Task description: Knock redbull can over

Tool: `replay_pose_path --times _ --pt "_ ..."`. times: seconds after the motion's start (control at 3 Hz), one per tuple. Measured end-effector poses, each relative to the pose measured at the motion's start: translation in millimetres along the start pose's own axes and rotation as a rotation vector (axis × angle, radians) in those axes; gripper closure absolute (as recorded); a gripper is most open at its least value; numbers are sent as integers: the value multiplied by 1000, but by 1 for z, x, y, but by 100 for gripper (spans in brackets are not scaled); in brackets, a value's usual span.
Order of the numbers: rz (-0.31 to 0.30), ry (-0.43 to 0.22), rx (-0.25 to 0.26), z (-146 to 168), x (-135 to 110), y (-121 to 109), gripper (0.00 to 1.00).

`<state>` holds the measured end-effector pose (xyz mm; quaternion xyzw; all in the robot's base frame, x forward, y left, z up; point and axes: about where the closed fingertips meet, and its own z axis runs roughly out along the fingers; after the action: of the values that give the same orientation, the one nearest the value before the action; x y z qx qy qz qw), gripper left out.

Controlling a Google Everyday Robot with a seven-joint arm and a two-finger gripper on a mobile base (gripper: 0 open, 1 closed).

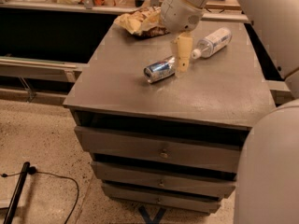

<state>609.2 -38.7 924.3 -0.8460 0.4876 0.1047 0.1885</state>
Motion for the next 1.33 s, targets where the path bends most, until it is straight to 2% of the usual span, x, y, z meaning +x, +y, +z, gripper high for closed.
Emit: replay_pose_path --times 0.33,0.67,1.0,1.33 --pt "12 4 -8 25 15 -5 0" --pt "17 43 -19 42 30 -1 0" --pt "15 82 -67 64 46 4 0" --pt "23 88 -87 73 59 0 0"
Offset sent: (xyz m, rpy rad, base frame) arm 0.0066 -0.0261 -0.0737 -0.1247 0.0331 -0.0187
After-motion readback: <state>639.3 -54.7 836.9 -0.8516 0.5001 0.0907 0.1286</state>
